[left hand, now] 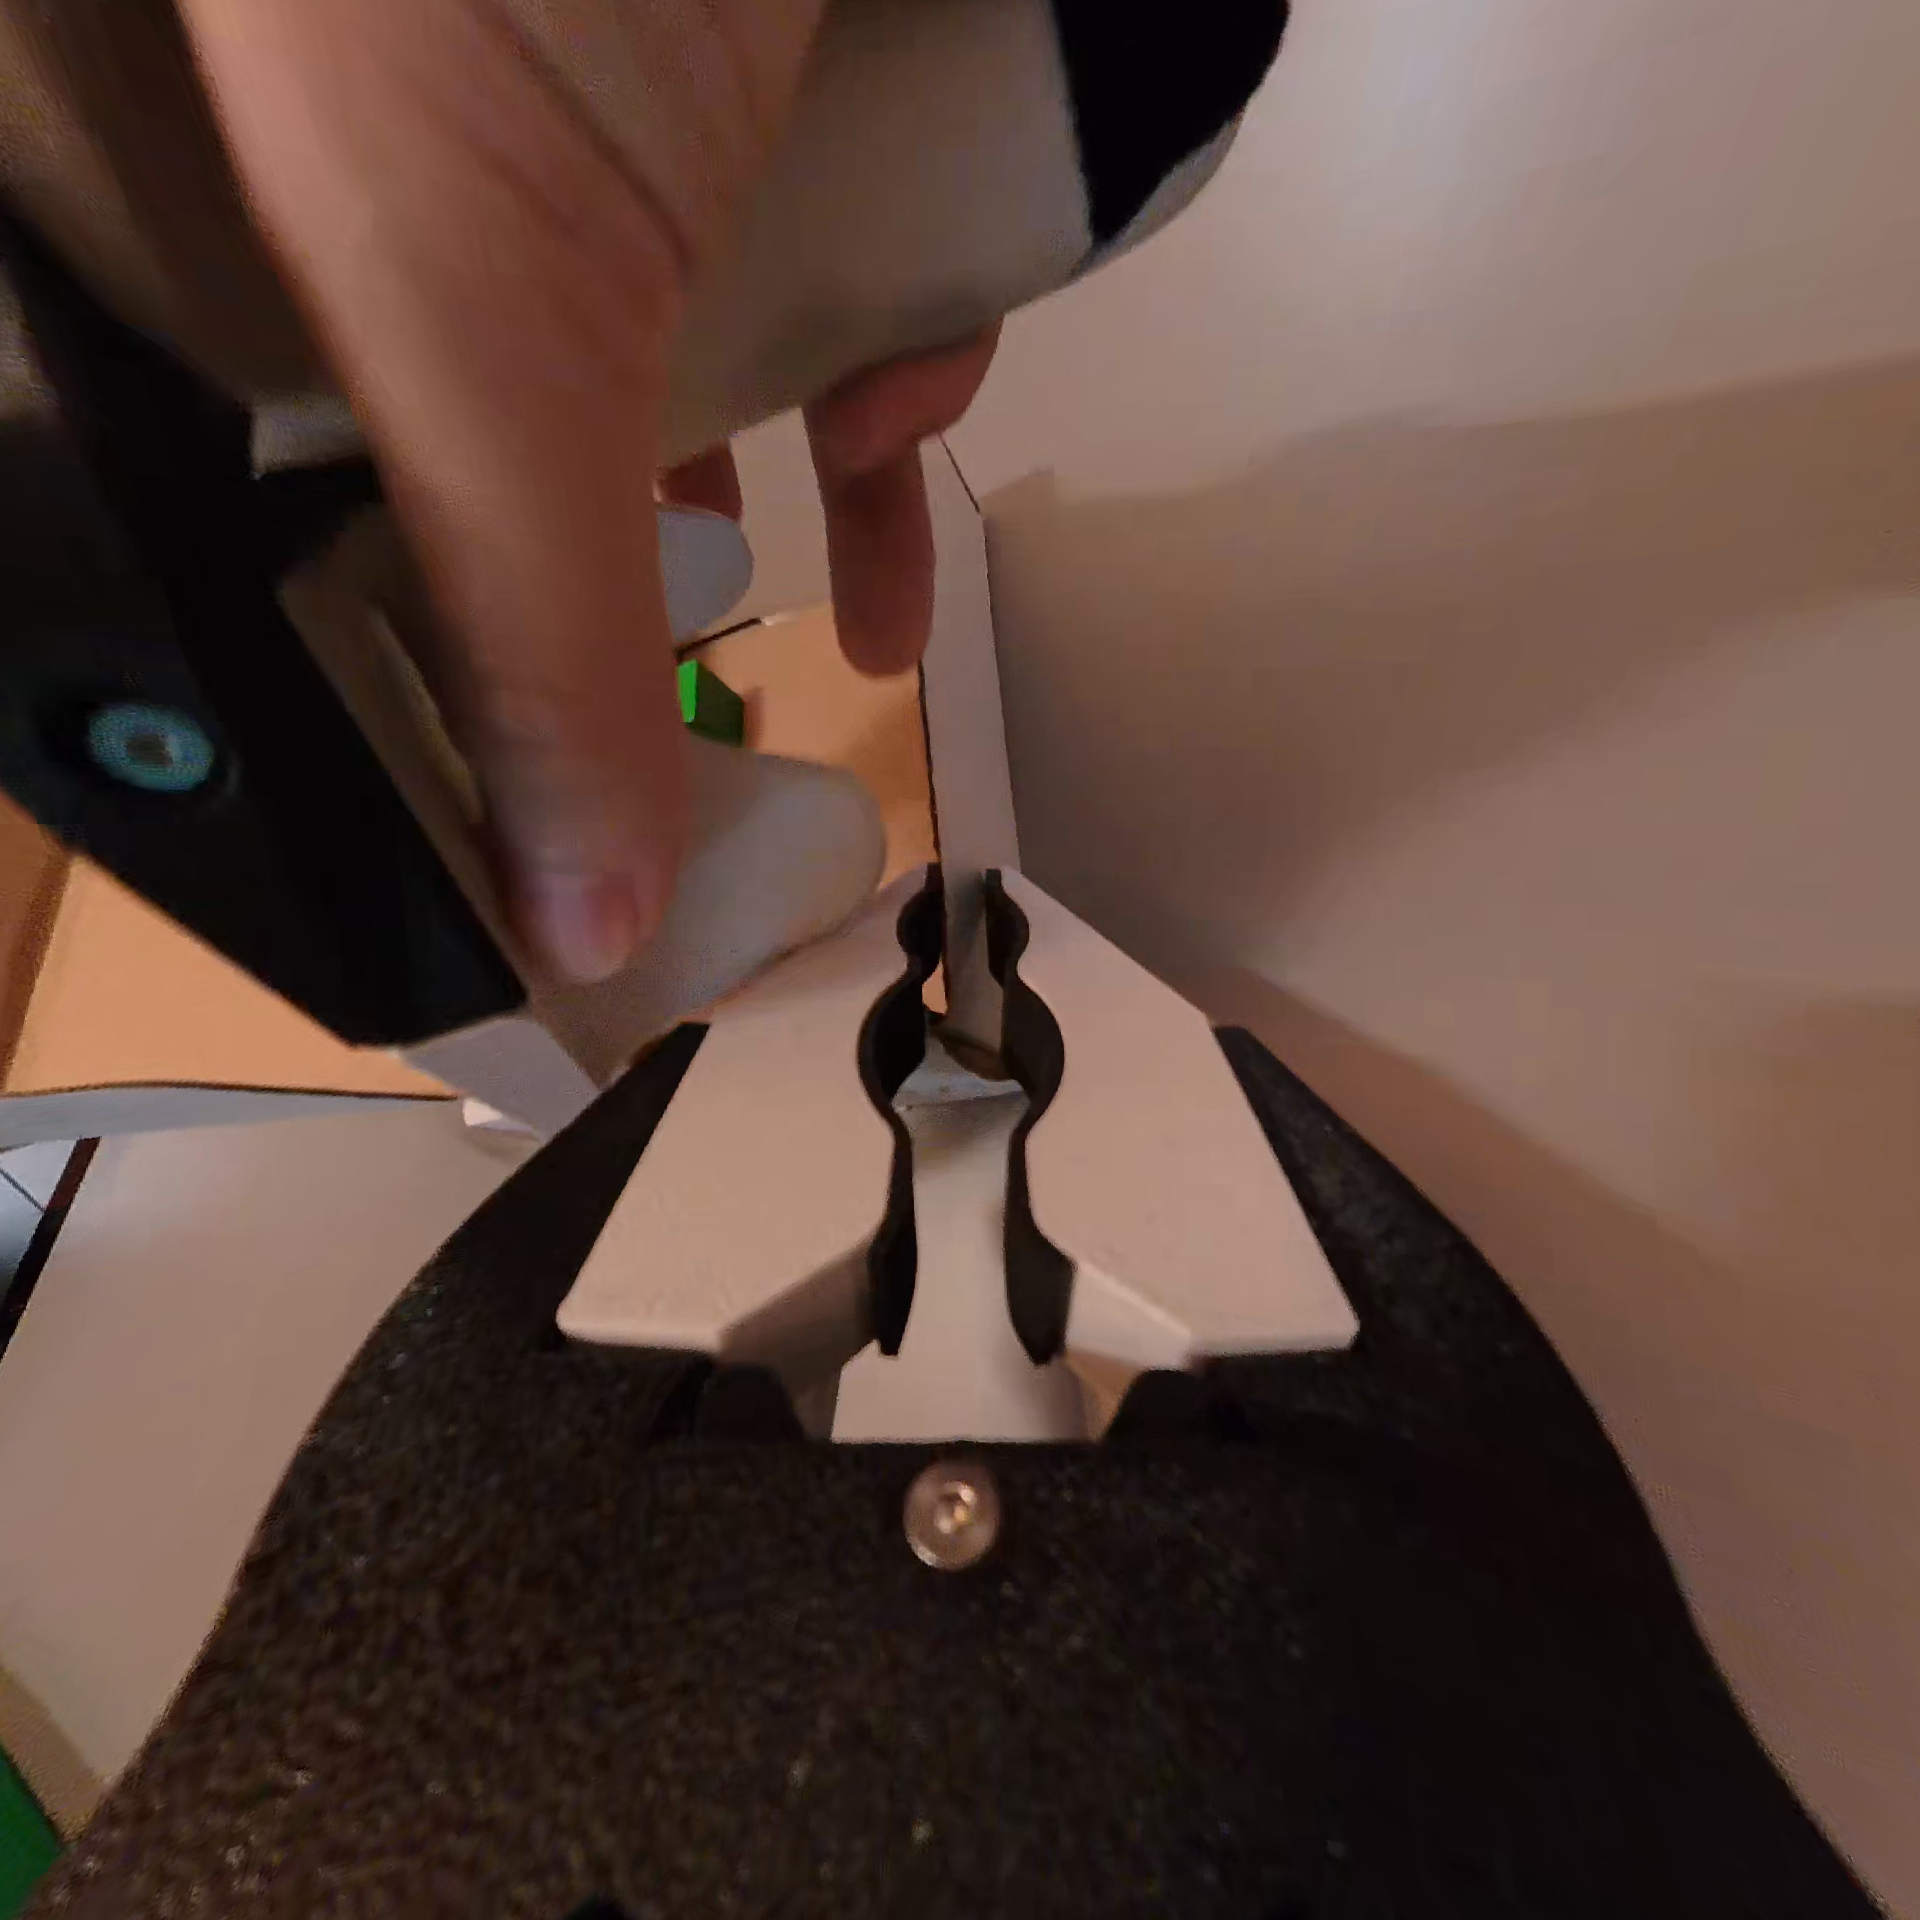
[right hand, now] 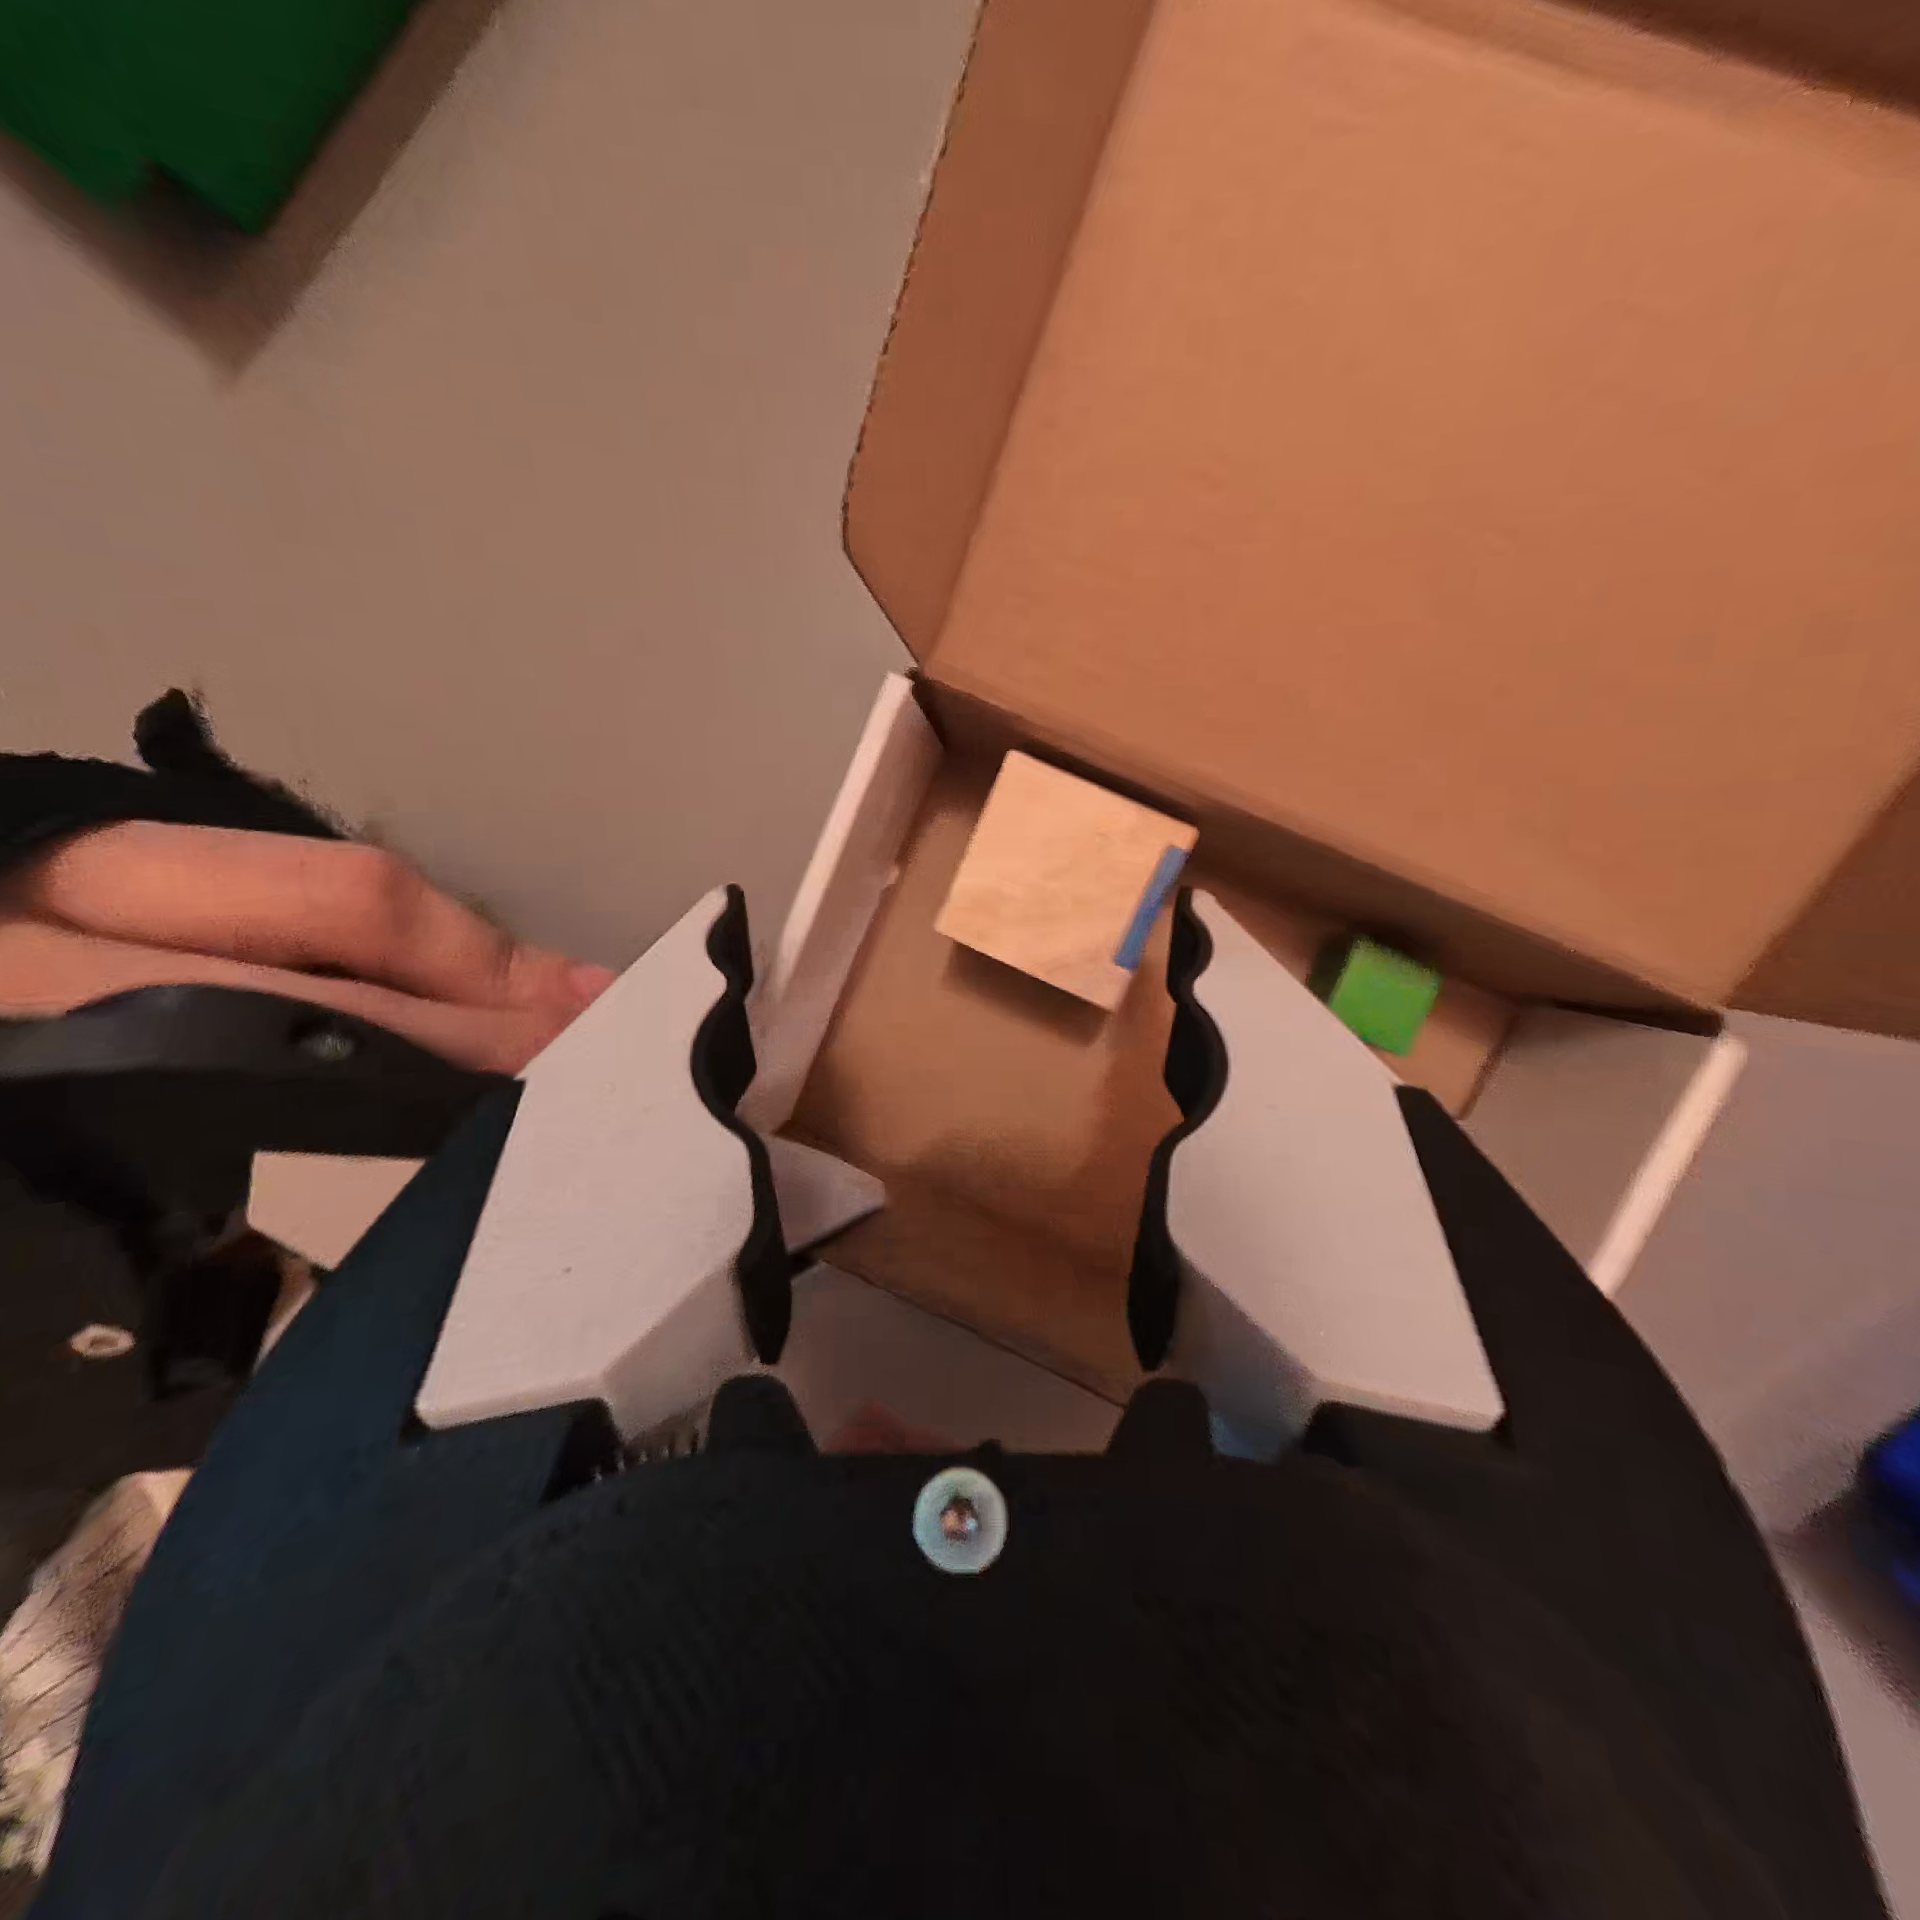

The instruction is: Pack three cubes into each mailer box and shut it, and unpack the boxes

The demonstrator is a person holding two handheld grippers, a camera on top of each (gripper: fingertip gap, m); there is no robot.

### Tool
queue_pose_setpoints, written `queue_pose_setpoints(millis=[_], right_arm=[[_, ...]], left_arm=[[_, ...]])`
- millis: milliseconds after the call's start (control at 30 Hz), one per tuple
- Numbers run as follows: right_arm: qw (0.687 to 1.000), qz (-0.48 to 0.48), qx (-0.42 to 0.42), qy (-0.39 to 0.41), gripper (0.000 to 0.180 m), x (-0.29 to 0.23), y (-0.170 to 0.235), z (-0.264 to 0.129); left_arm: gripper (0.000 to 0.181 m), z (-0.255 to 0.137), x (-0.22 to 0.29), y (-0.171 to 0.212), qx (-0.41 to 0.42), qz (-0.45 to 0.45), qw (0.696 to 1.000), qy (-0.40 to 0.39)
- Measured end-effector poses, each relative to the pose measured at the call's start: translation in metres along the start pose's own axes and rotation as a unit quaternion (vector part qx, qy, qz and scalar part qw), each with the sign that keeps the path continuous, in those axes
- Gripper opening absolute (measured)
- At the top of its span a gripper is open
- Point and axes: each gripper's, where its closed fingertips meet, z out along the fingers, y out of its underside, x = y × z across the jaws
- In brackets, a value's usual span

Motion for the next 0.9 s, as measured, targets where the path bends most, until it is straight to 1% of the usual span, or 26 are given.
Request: queue_pose_setpoints(millis=[67, 167, 233, 467, 633, 767, 867, 900], right_arm=[[1.000, 0.012, -0.024, 0.007, 0.080, 0.003, 0.001, 0.007], [0.999, 0.032, -0.021, 0.008, 0.080, 0.006, -0.008, 0.011], [0.999, 0.029, -0.028, 0.013, 0.075, 0.010, -0.009, 0.015], [0.999, 0.040, -0.030, -0.007, 0.074, 0.010, -0.011, 0.019], [0.998, 0.043, -0.041, -0.021, 0.075, 0.010, -0.010, 0.020], [0.997, 0.056, -0.044, -0.028, 0.074, 0.011, -0.008, 0.017], [0.997, 0.069, -0.021, -0.033, 0.072, 0.016, -0.011, 0.006], [0.996, 0.078, -0.015, -0.032, 0.068, 0.019, -0.012, 0.001]], left_arm=[[0.005, 0.001, -0.001, 0.000, 0.003, 0.003, 1.000, -0.005], [0.005, 0.001, -0.002, 0.000, -0.001, 0.003, 1.000, -0.009], [0.006, 0.001, -0.002, 0.000, -0.002, 0.006, 1.000, -0.013], [0.007, 0.003, -0.004, -0.001, 0.001, 0.018, 0.999, -0.033], [0.006, 0.003, -0.005, -0.001, 0.006, 0.013, 0.999, -0.030], [0.006, 0.003, -0.005, -0.001, 0.011, 0.011, 0.999, -0.028], [0.006, 0.002, -0.004, -0.001, 0.015, 0.006, 1.000, -0.022], [0.006, 0.002, -0.004, -0.001, 0.015, 0.004, 1.000, -0.022]])
